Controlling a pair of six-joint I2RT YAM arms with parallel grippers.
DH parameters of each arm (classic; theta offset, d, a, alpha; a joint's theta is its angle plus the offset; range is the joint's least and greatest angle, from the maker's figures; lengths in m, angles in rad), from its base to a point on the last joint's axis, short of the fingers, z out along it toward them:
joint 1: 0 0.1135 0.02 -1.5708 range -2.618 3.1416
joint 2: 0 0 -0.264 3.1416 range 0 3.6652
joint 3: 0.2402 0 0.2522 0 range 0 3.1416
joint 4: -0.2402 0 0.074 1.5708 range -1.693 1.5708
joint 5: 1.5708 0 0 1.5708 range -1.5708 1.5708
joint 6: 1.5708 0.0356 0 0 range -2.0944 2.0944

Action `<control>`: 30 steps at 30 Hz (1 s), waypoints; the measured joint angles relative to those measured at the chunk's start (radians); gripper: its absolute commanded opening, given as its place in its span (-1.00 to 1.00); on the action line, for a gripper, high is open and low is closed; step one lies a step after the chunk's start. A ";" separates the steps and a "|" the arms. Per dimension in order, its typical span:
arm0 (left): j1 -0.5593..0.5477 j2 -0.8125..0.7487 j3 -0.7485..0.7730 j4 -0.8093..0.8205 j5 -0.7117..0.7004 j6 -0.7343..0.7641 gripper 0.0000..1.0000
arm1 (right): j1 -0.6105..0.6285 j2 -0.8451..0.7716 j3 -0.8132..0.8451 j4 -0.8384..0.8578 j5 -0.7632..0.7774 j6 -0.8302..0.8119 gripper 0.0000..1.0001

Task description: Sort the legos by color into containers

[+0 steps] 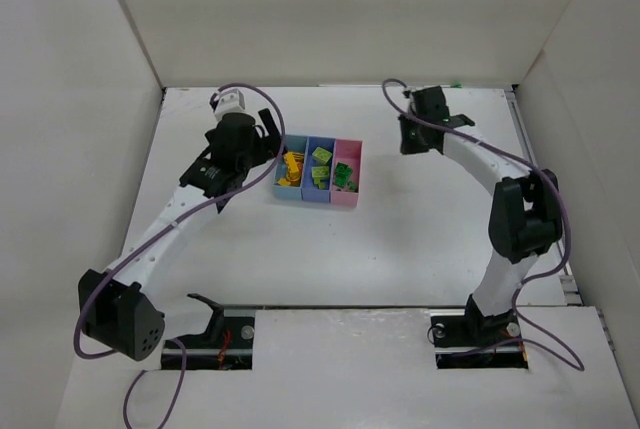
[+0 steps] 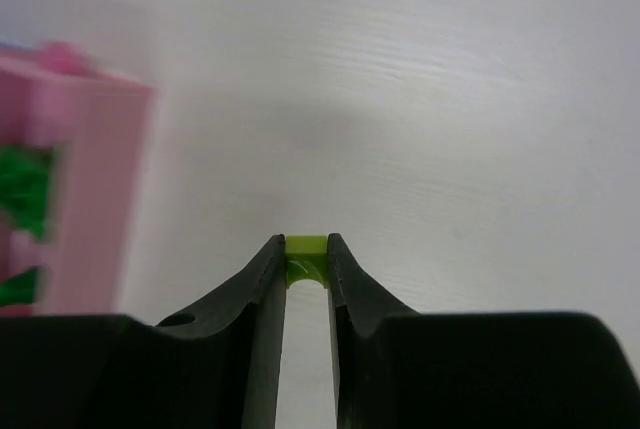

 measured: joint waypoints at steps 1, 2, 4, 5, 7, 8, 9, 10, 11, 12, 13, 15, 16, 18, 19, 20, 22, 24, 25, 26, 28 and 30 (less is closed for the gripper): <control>0.000 -0.009 0.000 -0.003 -0.001 -0.012 1.00 | 0.051 -0.004 0.032 0.006 -0.016 -0.008 -0.78; 0.000 -0.017 -0.003 -0.002 -0.002 -0.029 1.00 | 0.099 -0.005 0.062 0.014 -0.034 -0.014 -0.78; 0.002 -0.050 -0.023 -0.009 -0.004 -0.051 1.00 | 0.203 -0.004 0.120 0.042 -0.073 -0.026 -0.78; 0.004 -0.067 -0.034 -0.017 -0.006 -0.062 1.00 | 0.246 -0.002 0.147 0.050 -0.087 -0.031 -0.78; 0.007 -0.094 -0.050 -0.037 -0.016 -0.087 1.00 | 0.334 0.009 0.207 0.068 -0.111 -0.042 -0.78; 0.009 -0.104 -0.056 -0.049 -0.023 -0.098 1.00 | 0.370 0.020 0.236 0.083 -0.123 -0.047 -0.76; 0.010 -0.114 -0.060 -0.060 -0.027 -0.108 1.00 | 0.402 0.034 0.266 0.097 -0.132 -0.052 -0.76; 0.011 -0.121 -0.064 -0.069 -0.030 -0.116 1.00 | 0.425 0.050 0.292 0.107 -0.139 -0.055 -0.76; 0.012 -0.128 -0.068 -0.080 -0.033 -0.126 1.00 | 0.445 0.074 0.320 0.116 -0.142 -0.059 -0.76; 0.013 -0.135 -0.071 -0.088 -0.036 -0.134 1.00 | 0.460 0.099 0.344 0.126 -0.143 -0.061 -0.73; 0.013 -0.142 -0.076 -0.096 -0.040 -0.140 1.00 | 0.472 0.123 0.364 0.134 -0.143 -0.063 -0.71; 0.013 -0.154 -0.084 -0.111 -0.045 -0.153 1.00 | 0.488 0.180 0.397 0.141 -0.135 -0.066 -0.68; 0.013 -0.159 -0.088 -0.117 -0.046 -0.157 1.00 | 0.494 0.208 0.410 0.140 -0.124 -0.067 -0.68; 0.013 -0.172 -0.096 -0.132 -0.051 -0.164 1.00 | 0.502 0.257 0.426 0.134 -0.096 -0.067 -0.68; 0.013 -0.177 -0.097 -0.139 -0.053 -0.168 1.00 | 0.506 0.278 0.431 0.130 -0.078 -0.068 -0.68; 0.013 -0.181 -0.097 -0.144 -0.054 -0.172 1.00 | 0.509 0.291 0.431 0.126 -0.065 -0.067 -0.68; 0.013 -0.190 -0.098 -0.149 -0.056 -0.176 1.00 | 0.510 0.303 0.427 0.109 -0.038 -0.067 -0.68; 0.013 -0.198 -0.100 -0.154 -0.056 -0.180 1.00 | 0.512 0.300 0.419 0.108 -0.020 -0.067 -0.68; 0.013 -0.201 -0.102 -0.154 -0.057 -0.182 1.00 | 0.512 0.292 0.409 0.116 -0.014 -0.066 -0.68; 0.013 -0.205 -0.106 -0.155 -0.059 -0.182 1.00 | 0.512 0.283 0.397 0.117 -0.008 -0.067 -0.68; 0.013 -0.206 -0.111 -0.158 -0.061 -0.183 1.00 | 0.513 0.261 0.369 0.121 -0.002 -0.067 -0.60; 0.013 -0.206 -0.113 -0.163 -0.063 -0.183 1.00 | 0.513 0.248 0.356 0.123 0.003 -0.066 -0.55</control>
